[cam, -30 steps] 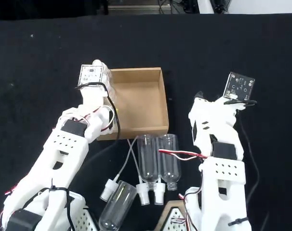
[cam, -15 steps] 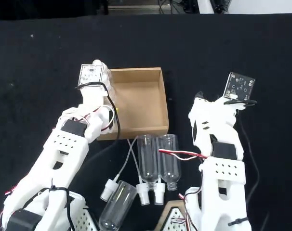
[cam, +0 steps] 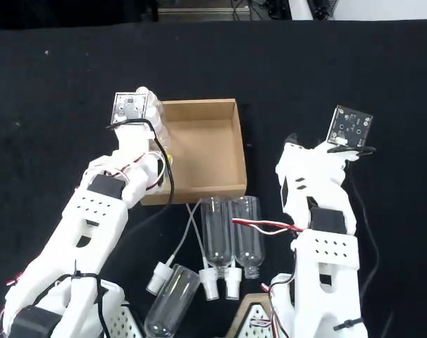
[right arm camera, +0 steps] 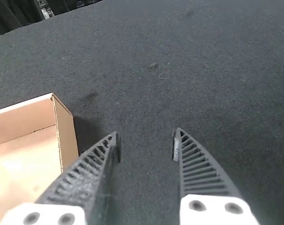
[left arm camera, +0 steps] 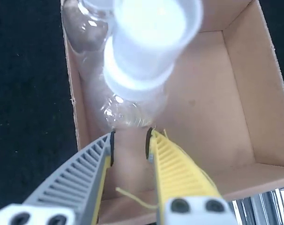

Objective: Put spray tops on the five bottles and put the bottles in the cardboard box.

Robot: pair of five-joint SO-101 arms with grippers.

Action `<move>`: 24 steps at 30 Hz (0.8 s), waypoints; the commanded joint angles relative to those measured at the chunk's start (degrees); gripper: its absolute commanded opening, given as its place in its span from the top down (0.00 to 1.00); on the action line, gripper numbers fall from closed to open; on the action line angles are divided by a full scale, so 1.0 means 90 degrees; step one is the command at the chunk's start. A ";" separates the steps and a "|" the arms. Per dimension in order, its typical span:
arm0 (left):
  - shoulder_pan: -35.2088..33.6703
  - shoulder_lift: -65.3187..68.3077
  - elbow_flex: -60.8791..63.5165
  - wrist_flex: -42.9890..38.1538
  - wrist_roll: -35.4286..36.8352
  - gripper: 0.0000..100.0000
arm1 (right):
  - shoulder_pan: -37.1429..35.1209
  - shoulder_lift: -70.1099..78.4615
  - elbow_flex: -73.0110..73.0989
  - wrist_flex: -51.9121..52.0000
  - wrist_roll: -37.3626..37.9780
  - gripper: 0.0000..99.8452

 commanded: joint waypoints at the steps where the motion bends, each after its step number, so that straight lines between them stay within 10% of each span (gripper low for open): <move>1: -0.0190 0.0078 -0.0337 -0.0156 -0.0049 0.88 | 0.0098 -0.0151 -0.0063 -0.0166 0.0078 0.83; 24: -0.0366 0.0762 -0.0835 -0.0107 -0.0049 0.88 | 0.0098 -0.0151 -0.0063 -0.0156 0.0078 0.83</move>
